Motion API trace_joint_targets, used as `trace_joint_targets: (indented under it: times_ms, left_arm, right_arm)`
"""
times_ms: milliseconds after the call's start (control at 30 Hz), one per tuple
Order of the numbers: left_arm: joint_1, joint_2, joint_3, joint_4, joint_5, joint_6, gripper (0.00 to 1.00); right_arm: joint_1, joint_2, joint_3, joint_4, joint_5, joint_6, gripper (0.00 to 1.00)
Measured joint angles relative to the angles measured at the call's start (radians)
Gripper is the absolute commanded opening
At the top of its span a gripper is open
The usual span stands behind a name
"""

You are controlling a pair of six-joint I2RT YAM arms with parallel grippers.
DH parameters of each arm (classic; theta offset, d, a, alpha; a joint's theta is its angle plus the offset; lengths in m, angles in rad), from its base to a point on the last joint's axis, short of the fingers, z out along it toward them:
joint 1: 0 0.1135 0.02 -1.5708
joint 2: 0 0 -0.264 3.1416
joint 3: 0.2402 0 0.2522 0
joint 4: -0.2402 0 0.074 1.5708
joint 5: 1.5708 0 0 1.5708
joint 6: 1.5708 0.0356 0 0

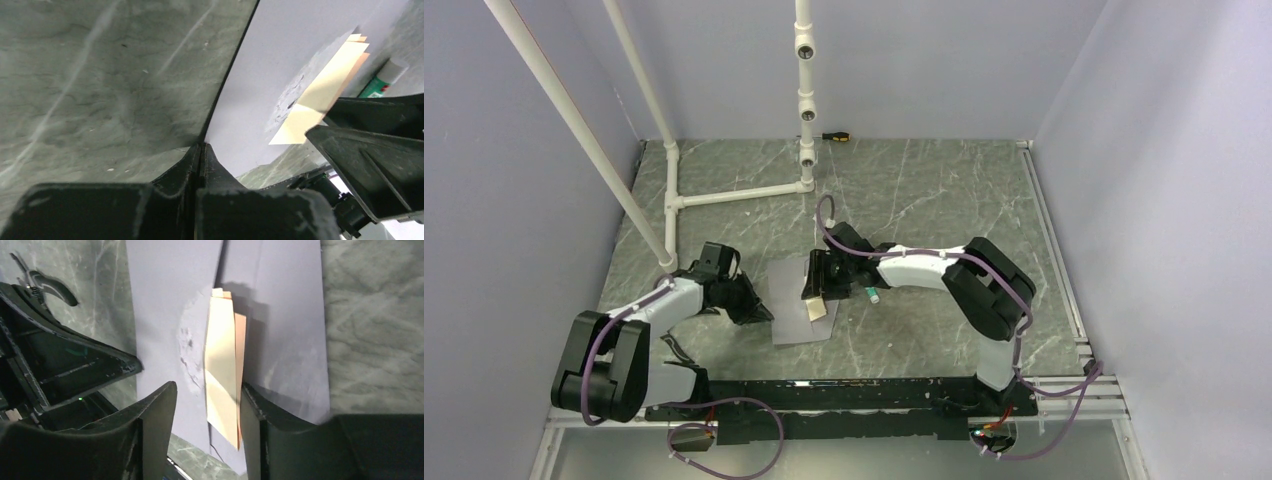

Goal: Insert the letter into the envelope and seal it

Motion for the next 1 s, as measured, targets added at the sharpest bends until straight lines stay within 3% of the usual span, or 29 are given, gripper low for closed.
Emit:
trace_joint_targets:
  times_ms: [167,333,467,800,1000]
  left_arm:
    - [0.000,-0.005,0.000,-0.020,-0.026,0.010,0.03]
    - [0.000,-0.002,-0.001,-0.017,-0.024,0.010,0.06]
    - [0.000,-0.002,-0.001,-0.017,-0.024,0.011,0.06]
    - [0.003,0.004,-0.018,0.015,0.014,0.011,0.12]
    - [0.003,0.008,-0.024,0.034,0.042,0.011,0.25]
  right_arm:
    - [0.002,-0.038,0.006,-0.100,0.075,-0.018,0.59]
    - [0.002,-0.038,0.021,-0.139,0.102,-0.032,0.53]
    - [0.002,-0.034,0.023,-0.141,0.091,-0.048,0.47]
    - [0.000,0.031,0.079,-0.124,-0.010,-0.052,0.48]
    - [0.002,0.061,0.097,-0.087,-0.077,-0.038,0.52]
